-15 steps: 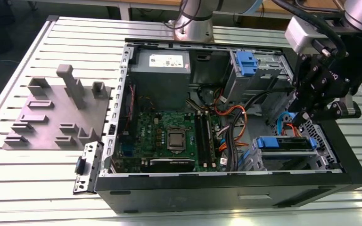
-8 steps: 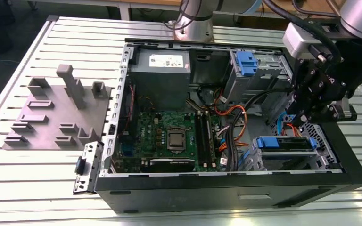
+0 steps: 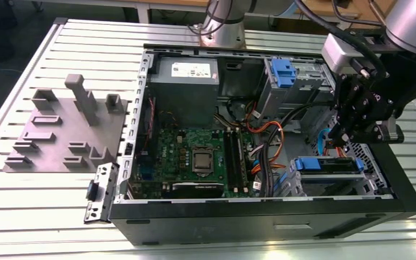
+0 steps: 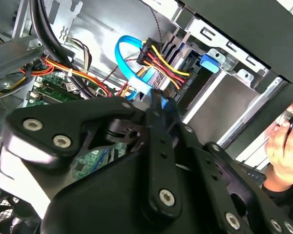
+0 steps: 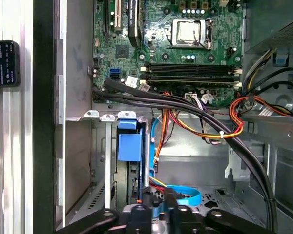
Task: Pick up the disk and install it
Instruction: 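Insert the second disk wire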
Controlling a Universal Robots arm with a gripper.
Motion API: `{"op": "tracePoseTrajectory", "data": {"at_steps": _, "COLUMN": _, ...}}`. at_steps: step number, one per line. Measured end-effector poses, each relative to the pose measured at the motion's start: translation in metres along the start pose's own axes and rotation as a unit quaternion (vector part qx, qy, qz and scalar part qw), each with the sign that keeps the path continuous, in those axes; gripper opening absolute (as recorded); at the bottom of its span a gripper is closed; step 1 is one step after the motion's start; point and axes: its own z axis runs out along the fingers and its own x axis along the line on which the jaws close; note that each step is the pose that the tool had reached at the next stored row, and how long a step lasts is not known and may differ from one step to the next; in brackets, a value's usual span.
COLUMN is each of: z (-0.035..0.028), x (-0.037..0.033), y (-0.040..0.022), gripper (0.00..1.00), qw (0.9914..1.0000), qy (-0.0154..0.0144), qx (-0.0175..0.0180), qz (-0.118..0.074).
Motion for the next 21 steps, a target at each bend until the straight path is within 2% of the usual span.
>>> {"op": "tracePoseTrajectory", "data": {"at_steps": 2, "z": 0.0002, "x": 0.0000, "y": 0.0000, "gripper": 0.17, "qw": 1.00000, "qy": 0.0006, "qx": 0.0000, "qz": 0.000}}
{"op": "tracePoseTrajectory", "data": {"at_steps": 3, "z": 0.0003, "x": 0.0000, "y": 0.0000, "gripper": 0.16, "qw": 1.00000, "qy": 0.0007, "qx": 0.0000, "qz": 0.000}}
{"op": "tracePoseTrajectory", "data": {"at_steps": 17, "z": 0.0009, "x": 0.0000, "y": 0.0000, "gripper": 0.16, "qw": 1.00000, "qy": 0.0006, "qx": 0.0000, "qz": 0.000}}
{"op": "tracePoseTrajectory", "data": {"at_steps": 21, "z": 0.0021, "x": 0.0023, "y": 0.0001, "gripper": 0.16, "qw": 1.00000, "qy": -0.0003, "qx": 0.0000, "qz": 0.000}}
